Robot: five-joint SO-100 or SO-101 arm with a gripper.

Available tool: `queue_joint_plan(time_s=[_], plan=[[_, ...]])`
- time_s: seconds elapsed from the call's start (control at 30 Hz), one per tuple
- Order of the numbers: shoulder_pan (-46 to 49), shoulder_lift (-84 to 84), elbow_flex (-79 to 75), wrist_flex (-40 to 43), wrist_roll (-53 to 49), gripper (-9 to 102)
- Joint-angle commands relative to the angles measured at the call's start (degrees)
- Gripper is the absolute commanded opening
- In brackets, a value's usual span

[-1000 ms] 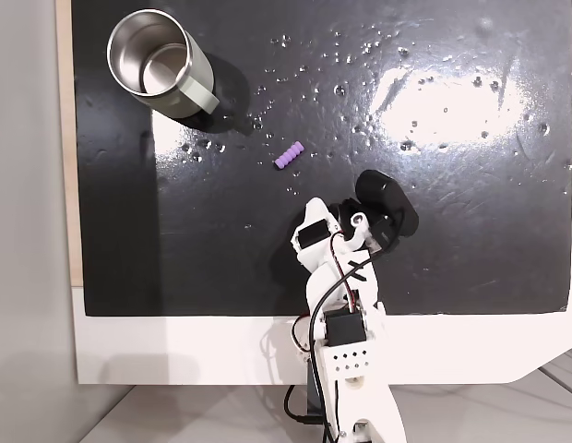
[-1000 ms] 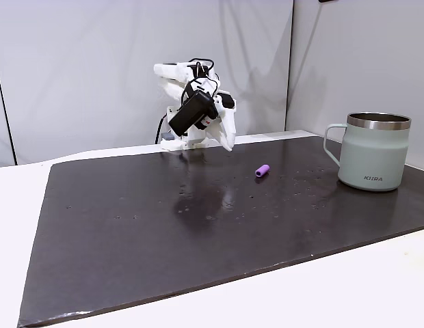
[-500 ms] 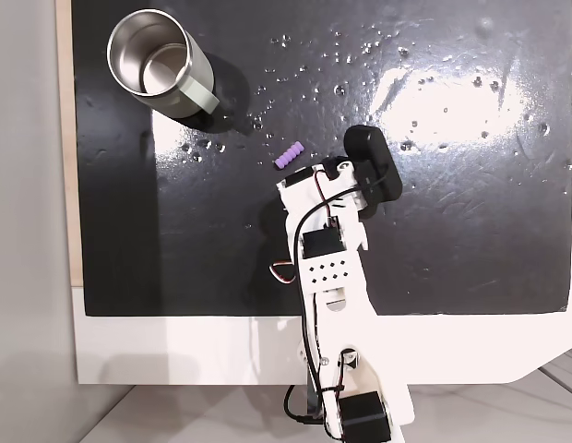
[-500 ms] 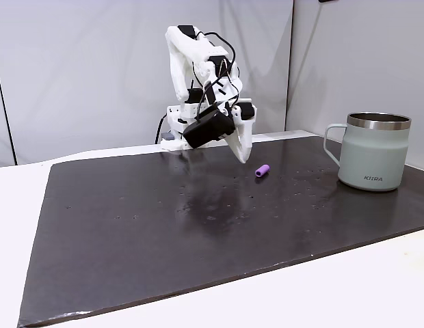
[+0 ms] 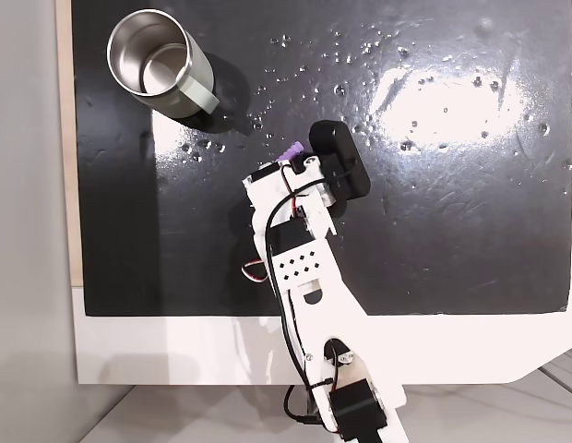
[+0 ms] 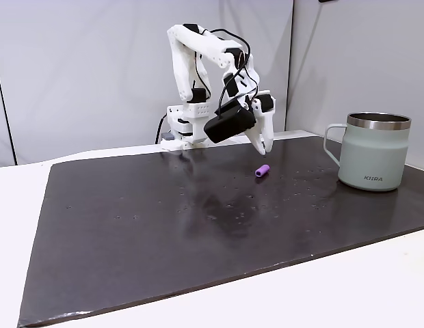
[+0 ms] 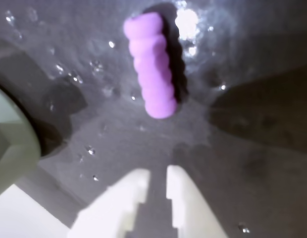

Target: Grasp a pengrip and put it in the cup.

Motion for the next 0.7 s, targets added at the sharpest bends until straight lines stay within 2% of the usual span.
queue_joint_plan(time_s=[0.0,0.2,0.67], plan=[[-0.09,0.18,-3.87,0.88,0.62,15],[2.90,-3.08,-7.47,2.64,0.00,19],[8.70,-16.61,-19.95,6.59,-1.85,20]])
